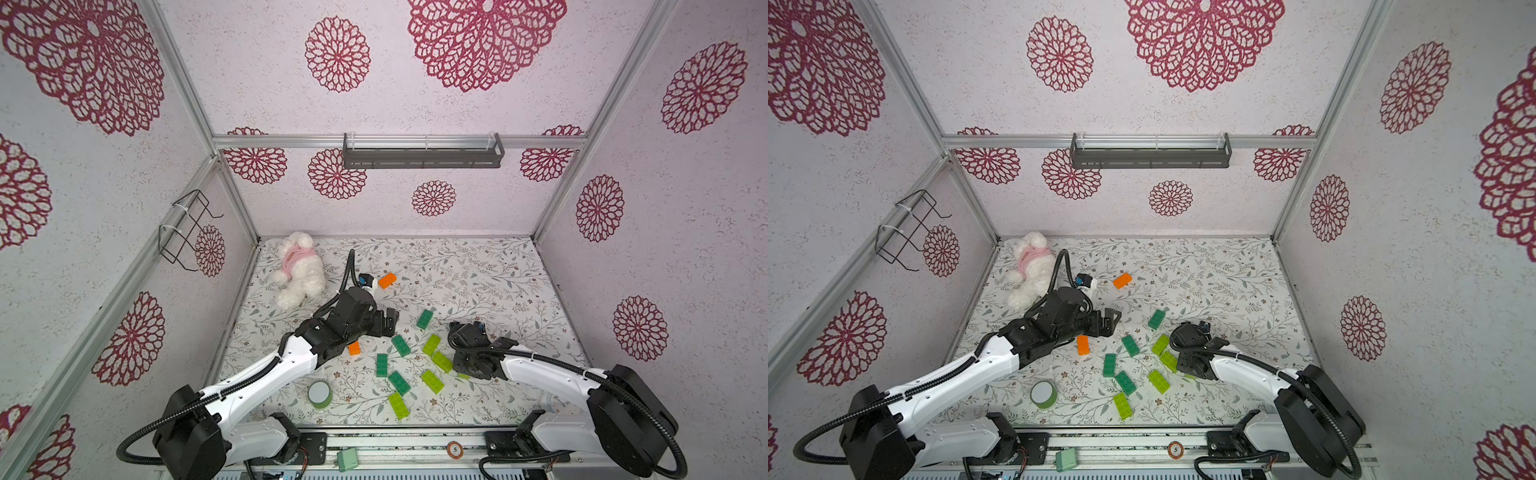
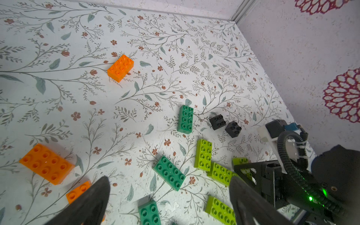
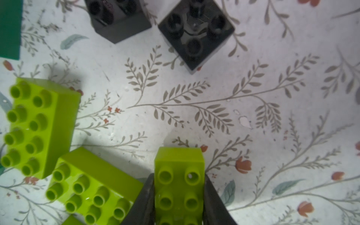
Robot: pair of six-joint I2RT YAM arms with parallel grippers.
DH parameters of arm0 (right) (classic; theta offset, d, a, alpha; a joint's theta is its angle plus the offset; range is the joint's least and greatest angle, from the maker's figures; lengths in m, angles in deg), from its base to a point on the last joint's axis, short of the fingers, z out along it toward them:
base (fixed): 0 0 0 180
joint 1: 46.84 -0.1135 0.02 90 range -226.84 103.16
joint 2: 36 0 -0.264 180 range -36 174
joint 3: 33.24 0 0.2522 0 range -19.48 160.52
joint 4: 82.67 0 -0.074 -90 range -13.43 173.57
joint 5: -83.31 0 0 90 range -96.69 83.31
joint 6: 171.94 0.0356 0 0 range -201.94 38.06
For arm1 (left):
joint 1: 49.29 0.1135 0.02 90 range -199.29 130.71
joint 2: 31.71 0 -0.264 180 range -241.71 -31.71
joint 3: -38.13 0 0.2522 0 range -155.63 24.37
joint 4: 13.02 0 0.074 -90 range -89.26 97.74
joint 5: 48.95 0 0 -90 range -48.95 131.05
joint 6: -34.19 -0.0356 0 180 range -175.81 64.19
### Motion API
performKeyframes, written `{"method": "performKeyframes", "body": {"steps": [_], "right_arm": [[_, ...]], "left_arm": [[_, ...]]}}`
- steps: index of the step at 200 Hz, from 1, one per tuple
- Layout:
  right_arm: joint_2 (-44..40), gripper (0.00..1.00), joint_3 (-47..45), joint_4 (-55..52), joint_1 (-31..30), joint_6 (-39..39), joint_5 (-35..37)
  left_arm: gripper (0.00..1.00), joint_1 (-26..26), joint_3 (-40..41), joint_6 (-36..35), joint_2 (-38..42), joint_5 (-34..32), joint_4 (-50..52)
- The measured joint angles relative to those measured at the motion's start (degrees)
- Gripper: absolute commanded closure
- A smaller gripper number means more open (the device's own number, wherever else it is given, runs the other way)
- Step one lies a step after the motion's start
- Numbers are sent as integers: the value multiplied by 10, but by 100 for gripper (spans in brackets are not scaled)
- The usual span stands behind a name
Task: Assemble a small pinwheel with lego
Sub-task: Pick up the lego brick from the center of the board, then place the lego brick at the center of the board.
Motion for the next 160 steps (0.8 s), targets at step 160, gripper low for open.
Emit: {"method": "performKeyframes", "body": {"steps": [160], "right_arm": [[409, 90, 435, 17, 143, -281, -31]], "left_arm": [[3, 112, -69, 0, 12, 223, -9]]}}
